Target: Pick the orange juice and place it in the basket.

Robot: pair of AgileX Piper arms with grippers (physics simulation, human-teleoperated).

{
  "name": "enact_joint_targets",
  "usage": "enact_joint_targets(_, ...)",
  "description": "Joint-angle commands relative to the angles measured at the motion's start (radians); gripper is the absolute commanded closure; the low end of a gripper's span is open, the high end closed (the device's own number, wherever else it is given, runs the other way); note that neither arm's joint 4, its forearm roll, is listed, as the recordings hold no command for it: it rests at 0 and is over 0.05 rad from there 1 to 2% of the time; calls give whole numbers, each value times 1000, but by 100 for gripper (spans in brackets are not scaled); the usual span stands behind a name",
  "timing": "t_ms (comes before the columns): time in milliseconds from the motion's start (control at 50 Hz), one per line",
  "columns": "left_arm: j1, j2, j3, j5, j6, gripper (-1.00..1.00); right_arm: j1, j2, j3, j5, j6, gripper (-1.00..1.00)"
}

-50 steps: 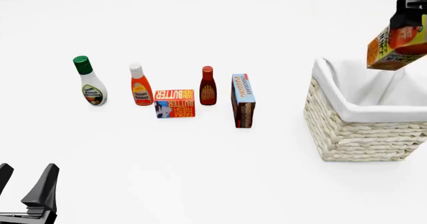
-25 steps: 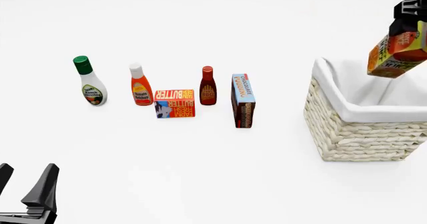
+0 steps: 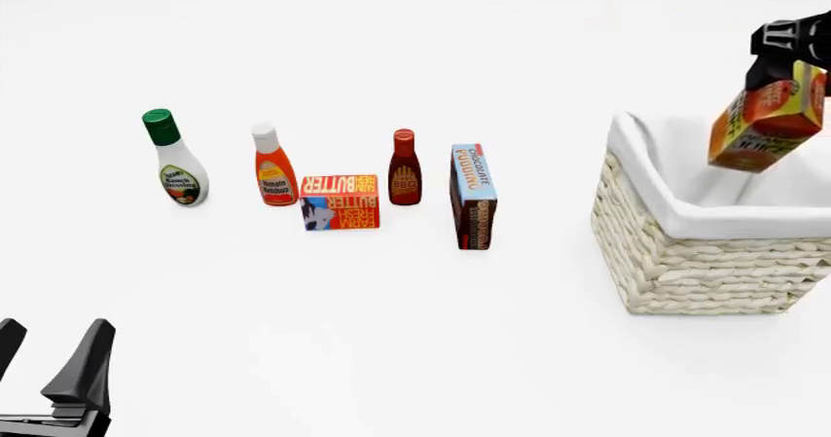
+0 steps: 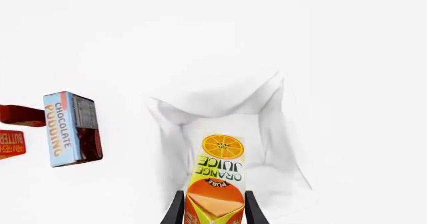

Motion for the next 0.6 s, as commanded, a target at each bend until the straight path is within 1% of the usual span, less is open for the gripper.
enact_joint_targets(20,0,-2,1,0,0,-100,-2,28,-5,0,37,100)
enact_joint_targets(300,0,-2,1,0,0,-100,1,61,1,0,57,100)
enact_joint_targets(600,0,-2,1,0,0,-100,-19,72,-5,0,55,100)
